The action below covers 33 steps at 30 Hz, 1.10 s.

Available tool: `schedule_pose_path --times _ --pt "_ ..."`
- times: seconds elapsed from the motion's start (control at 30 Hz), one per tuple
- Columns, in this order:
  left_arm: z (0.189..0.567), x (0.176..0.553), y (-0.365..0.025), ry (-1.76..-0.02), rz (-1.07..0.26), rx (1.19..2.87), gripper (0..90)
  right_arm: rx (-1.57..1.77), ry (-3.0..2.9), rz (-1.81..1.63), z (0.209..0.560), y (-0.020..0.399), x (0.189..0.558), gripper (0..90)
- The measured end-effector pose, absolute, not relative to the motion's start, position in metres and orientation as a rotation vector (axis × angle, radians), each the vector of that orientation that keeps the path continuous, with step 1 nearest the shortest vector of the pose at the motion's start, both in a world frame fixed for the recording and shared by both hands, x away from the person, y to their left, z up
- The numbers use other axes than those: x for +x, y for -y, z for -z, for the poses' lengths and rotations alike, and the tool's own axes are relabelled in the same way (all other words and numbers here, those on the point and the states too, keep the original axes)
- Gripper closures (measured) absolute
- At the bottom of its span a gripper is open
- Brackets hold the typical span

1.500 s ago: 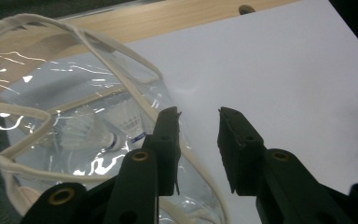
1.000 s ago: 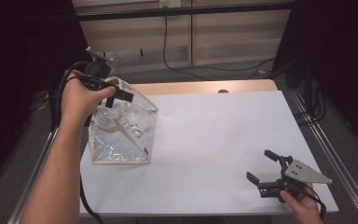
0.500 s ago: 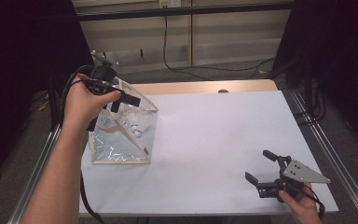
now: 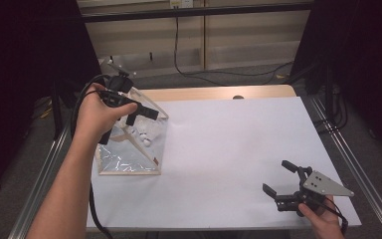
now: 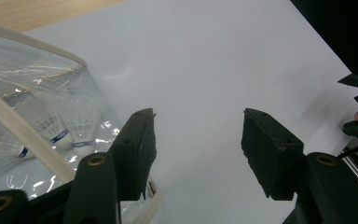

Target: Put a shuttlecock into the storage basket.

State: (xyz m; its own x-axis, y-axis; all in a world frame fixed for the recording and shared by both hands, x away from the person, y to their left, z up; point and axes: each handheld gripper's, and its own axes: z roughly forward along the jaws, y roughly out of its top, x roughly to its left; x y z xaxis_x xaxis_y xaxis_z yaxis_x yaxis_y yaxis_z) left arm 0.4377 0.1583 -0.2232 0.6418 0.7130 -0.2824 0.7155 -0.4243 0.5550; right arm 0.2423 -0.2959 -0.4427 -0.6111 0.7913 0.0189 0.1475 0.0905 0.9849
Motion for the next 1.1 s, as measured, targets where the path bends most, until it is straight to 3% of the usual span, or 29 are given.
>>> schedule_pose_path --times 1.1 --pt "0.248 0.425 -0.133 -1.022 0.045 2.269 30.3 0.924 -1.838 -1.561 0.443 0.297 0.242 0.7"
